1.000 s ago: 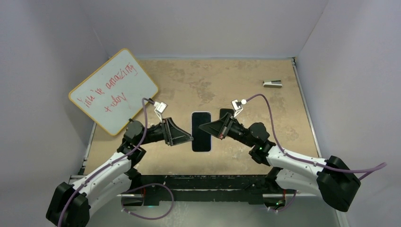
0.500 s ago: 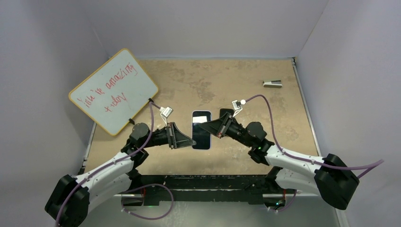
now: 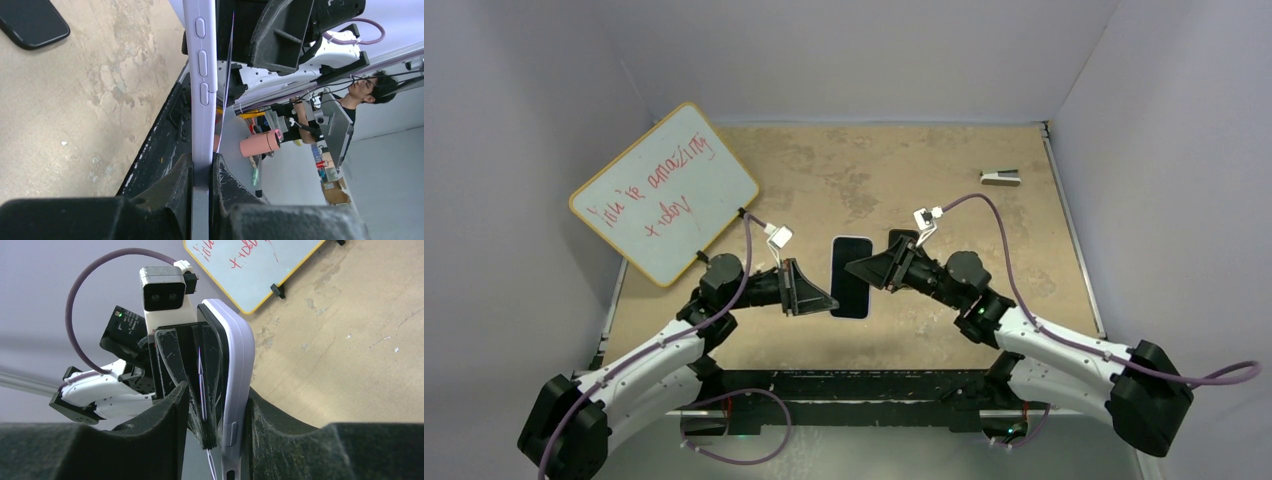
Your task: Put the phone into the phone case
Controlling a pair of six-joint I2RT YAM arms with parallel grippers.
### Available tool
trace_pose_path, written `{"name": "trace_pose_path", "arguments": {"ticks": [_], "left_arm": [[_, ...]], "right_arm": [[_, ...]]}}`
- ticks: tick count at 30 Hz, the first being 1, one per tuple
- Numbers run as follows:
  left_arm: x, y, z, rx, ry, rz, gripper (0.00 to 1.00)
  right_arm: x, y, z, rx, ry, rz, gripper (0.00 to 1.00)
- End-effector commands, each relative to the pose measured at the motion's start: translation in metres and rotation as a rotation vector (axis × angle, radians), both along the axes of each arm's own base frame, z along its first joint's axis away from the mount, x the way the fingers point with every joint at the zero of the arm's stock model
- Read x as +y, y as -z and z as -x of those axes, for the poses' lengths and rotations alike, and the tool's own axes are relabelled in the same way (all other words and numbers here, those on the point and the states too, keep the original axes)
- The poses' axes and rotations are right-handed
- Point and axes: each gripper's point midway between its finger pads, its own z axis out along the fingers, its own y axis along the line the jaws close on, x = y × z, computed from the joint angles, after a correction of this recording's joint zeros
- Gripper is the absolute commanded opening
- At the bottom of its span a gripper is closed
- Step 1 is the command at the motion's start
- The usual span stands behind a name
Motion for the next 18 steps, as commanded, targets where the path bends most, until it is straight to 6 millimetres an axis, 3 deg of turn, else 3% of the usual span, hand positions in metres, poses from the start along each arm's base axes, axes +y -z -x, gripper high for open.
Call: {"name": "trace_pose_path", "arguments": {"ticks": [1,15,16,18], "left_arm": [[-0.001,-0.027,0.006,-0.141,0.060,0.036,0.00],[0.000,-0.023,0.013,-0.166,0.093,0.037,0.00],[0.001,-0.022,0.013,-0.166,0.092,0.035,0.00],[0.001,-0.018,0.013,-0.158,0.088,0.029,0.00]], "right_arm": [[-0.004,-0.052,-0.003,-0.140,0.025,-0.042,0.43],[-0.004,-0.077,-0.009,-0.201,0.024,-0.019,0.41],[-0.005,-0.079,-0.008,-0.206,0.019,-0.021,0.38],[-0.005,-0.081,-0.007,-0.215,0.008,-0.028,0.19]]}}
